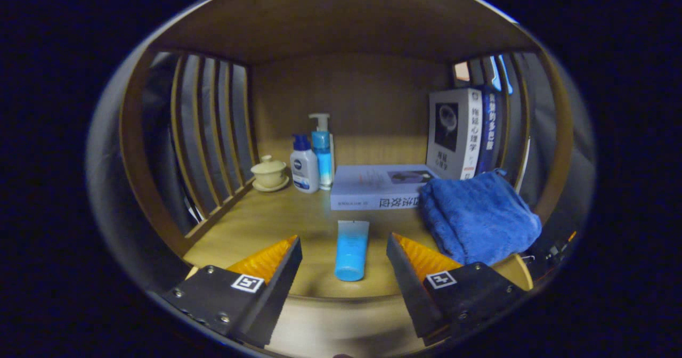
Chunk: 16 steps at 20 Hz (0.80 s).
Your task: Pull open the drawer, take out the items inside it, and place them on the countertop above the cabinet.
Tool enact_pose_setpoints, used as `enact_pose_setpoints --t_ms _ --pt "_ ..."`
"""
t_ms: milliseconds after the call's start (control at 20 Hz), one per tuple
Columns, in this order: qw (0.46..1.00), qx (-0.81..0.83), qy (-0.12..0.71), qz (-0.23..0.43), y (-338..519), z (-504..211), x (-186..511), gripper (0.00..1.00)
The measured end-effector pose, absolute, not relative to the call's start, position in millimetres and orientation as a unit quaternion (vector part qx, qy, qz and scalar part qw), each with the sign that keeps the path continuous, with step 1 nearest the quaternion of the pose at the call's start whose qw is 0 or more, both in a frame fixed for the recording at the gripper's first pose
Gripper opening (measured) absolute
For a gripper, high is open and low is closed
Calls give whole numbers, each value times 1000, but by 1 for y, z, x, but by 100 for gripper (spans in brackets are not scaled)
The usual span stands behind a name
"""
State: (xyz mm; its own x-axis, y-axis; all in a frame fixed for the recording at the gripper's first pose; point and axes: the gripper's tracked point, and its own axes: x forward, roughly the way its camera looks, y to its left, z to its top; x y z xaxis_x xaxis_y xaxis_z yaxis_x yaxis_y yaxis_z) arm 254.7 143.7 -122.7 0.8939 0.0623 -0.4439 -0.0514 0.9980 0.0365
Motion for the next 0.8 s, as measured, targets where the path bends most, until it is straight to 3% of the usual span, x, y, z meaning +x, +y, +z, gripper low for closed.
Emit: enact_pose_setpoints --t_ms 350,800 --pt "983 -20 178 42 123 -87 165 95" --pt "983 -42 178 4 95 -126 43 94"
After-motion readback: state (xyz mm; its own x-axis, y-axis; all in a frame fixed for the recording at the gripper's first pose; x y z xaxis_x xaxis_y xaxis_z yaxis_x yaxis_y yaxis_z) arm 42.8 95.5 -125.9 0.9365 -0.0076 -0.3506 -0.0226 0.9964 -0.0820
